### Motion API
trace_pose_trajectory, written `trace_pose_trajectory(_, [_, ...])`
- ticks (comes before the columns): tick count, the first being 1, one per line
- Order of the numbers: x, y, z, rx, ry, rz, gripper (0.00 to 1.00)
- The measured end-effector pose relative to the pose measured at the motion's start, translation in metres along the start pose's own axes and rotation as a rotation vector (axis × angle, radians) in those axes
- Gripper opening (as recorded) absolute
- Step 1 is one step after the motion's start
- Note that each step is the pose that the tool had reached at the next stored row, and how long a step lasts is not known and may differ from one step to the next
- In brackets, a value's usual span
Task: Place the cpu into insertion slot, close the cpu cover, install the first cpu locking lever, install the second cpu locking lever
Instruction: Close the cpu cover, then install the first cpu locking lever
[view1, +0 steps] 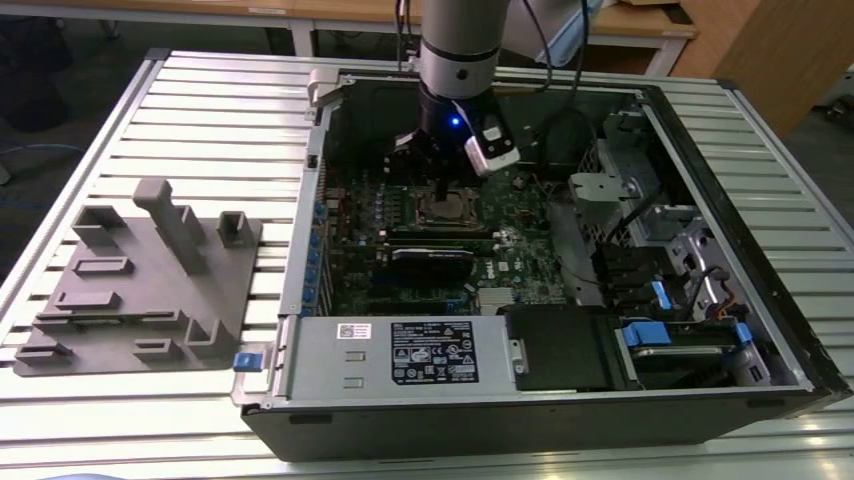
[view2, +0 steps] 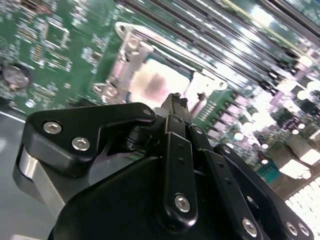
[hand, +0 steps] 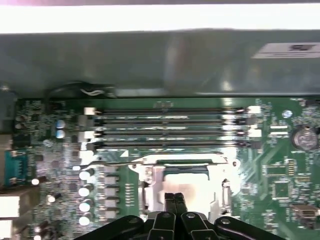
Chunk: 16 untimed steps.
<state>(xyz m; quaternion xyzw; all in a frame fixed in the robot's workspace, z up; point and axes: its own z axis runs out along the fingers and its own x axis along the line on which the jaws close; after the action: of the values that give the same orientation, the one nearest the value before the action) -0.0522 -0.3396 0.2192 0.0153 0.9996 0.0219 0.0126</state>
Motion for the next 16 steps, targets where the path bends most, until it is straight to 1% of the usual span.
trace_pose_trajectory(2, [-0.0051, 0.0002, 0.0001, 0.0001, 0.0, 0.0, 0.11])
trace_pose_trajectory(5, [-0.0079, 0.0002, 0.0002, -0.0001, 0.0004, 0.0, 0.11])
trace_pose_trajectory(7, [-0.0081, 0.0004, -0.0011, 0.0003, 0.0018, 0.0, 0.11])
trace_pose_trajectory(9, [-0.0082, 0.0005, -0.0034, 0.0001, 0.0018, 0.0, 0.11])
trace_pose_trajectory(12, [-0.0082, 0.0005, -0.0034, -0.0001, 0.0017, 0.0, 0.11])
trace_pose_trajectory(14, [-0.0082, 0.0005, -0.0051, 0.0001, 0.0018, 0.0, 0.11])
trace_pose_trajectory(16, [-0.0082, 0.0006, -0.0051, 0.0, 0.0018, 0.0, 0.11])
